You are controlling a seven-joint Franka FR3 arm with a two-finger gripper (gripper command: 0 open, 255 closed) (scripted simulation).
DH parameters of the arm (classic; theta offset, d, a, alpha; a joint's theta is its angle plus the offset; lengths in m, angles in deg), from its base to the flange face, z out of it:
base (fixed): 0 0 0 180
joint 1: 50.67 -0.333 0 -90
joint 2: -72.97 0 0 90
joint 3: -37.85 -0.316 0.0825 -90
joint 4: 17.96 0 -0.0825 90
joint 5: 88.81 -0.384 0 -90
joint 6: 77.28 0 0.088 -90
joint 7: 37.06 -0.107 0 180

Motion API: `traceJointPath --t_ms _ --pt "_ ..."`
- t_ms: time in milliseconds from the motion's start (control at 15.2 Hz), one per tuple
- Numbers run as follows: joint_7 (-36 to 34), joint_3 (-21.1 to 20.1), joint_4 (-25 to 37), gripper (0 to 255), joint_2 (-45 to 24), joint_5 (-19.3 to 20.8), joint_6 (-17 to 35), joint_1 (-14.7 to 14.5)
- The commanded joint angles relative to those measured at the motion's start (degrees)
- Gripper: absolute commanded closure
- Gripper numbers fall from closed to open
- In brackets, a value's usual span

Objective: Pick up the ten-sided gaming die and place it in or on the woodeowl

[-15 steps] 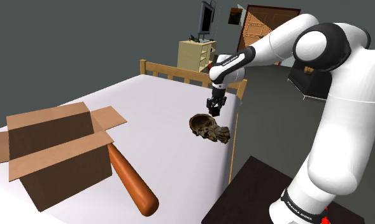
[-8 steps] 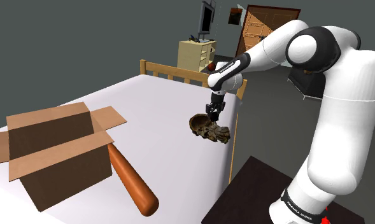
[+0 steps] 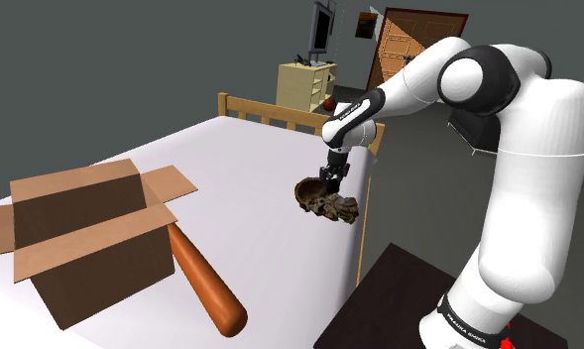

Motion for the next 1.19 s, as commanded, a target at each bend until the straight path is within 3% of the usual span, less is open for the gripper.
traceJointPath --t_ms 0,132,198,528,792,1122 --pt "0.0 0.0 0.0 255 -0.01 -0.01 0.03 0.0" --pt "0.0 0.0 0.0 255 -0.01 -0.01 0.03 0.0" --pt "0.0 0.0 -0.01 0 -0.01 -0.01 0.03 0.0" --pt "0.0 -0.01 -0.01 0 -0.01 -0.01 0.03 0.0" --pt "-1.48 0.82 1.92 0 4.62 2.18 -6.28 -0.69" --pt "-1.48 0.79 1.92 0 4.62 2.19 -6.28 -0.66"
